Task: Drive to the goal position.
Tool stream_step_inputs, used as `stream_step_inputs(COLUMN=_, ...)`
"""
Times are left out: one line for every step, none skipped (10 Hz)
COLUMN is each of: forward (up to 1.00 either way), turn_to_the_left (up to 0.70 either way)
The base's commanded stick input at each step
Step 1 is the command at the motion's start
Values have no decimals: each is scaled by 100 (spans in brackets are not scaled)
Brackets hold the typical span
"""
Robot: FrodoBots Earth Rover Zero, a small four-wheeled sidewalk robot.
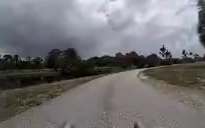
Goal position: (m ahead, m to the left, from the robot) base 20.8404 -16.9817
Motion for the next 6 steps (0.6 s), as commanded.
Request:
stream_step_inputs(forward=85, turn_to_the_left=-22)
stream_step_inputs(forward=85, turn_to_the_left=-15)
stream_step_inputs(forward=85, turn_to_the_left=-9)
stream_step_inputs(forward=85, turn_to_the_left=-2)
stream_step_inputs(forward=85, turn_to_the_left=0)
stream_step_inputs(forward=85, turn_to_the_left=-32)
